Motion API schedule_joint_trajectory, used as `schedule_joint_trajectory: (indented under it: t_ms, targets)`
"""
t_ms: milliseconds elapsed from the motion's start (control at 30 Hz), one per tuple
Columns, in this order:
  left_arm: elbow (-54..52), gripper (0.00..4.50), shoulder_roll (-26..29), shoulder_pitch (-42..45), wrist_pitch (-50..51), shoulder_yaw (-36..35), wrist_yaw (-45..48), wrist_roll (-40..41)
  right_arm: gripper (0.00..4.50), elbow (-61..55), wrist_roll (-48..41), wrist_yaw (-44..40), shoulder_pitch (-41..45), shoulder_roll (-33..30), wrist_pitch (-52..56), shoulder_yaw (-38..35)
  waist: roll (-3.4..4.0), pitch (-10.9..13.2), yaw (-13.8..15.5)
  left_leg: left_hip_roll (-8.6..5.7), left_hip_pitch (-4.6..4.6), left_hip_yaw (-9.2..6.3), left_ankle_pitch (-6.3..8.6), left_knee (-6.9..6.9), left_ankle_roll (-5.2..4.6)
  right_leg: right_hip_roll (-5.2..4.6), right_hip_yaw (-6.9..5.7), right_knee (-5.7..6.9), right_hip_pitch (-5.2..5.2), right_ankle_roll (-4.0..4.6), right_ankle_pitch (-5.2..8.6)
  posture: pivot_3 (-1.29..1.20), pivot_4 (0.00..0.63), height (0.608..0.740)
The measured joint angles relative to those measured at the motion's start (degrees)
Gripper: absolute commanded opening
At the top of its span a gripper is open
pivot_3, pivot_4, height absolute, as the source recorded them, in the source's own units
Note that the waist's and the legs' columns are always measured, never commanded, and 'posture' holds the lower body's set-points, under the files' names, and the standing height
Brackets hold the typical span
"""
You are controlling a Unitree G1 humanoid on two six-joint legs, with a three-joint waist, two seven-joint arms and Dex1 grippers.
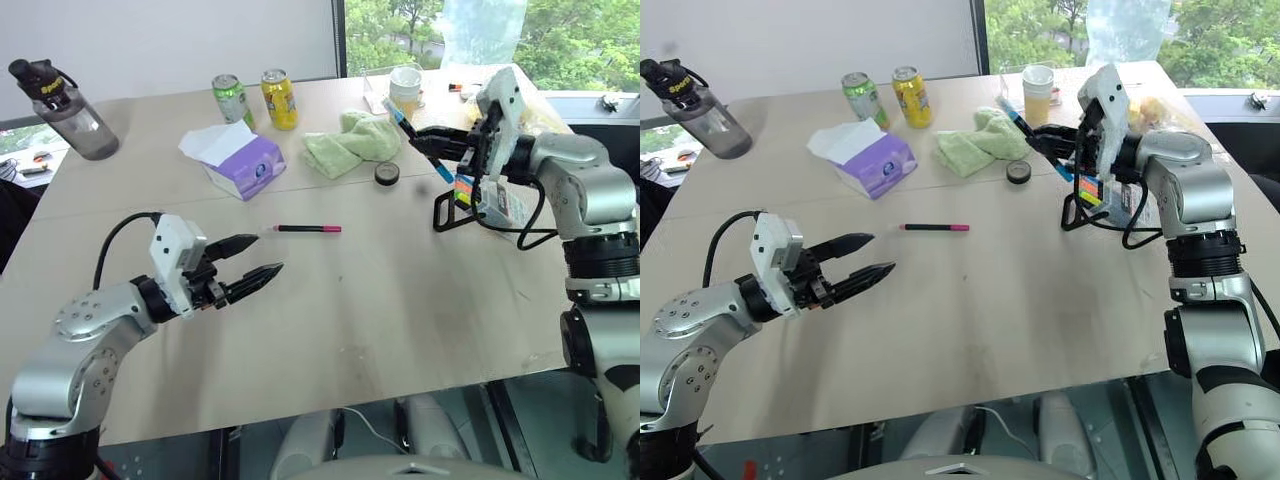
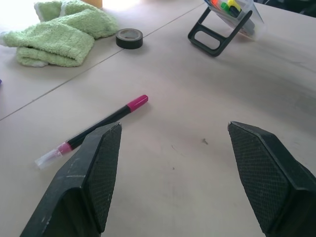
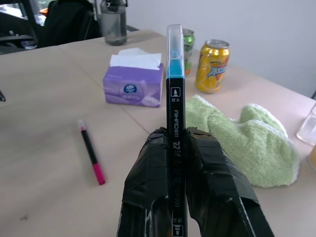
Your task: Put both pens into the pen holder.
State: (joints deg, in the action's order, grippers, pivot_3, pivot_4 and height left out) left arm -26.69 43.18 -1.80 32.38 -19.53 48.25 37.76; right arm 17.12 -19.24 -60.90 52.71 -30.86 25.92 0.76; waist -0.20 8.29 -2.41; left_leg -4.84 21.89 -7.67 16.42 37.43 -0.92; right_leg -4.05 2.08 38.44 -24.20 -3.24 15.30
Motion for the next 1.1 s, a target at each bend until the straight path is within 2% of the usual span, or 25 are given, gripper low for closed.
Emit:
schedule_joint_trajectory:
  t_ms: [467, 867, 1100]
  targets:
    - [-2.4, 3.52, 0.2, 1.7, 2.4, 0.1, -1.9, 2.3, 0.04, 20.3, 6.3, -8.5, 1.7, -2.6, -22.2, 0.2, -0.01, 0.0, -0.1, 0.01, -0.01, 0.05, 0.0, 0.02, 0.0, 0.02, 0.05, 0.02, 0.0, 0.0, 0.0, 0.0, 0.15, 0.74]
    - [-2.4, 3.52, 0.2, 2.2, 2.4, 1.6, -2.4, 2.3, 0.04, 30.4, 10.1, -10.2, 2.7, -3.4, -32.1, 0.3, -0.01, 0.0, 0.0, 0.0, -0.02, 0.06, 0.0, 0.03, 0.01, 0.02, 0.06, 0.02, 0.0, 0.0, 0.0, 0.0, 0.15, 0.74]
    - [-2.4, 3.52, 0.2, 2.3, 2.4, 1.6, -2.4, 2.3, 0.04, 31.7, 10.7, -11.1, 2.9, -4.6, -33.7, 0.1, -0.01, 0.0, 0.0, 0.0, -0.02, 0.05, 0.0, 0.03, 0.01, 0.02, 0.06, 0.02, 0.0, 0.0, 0.0, 0.0, 0.15, 0.74]
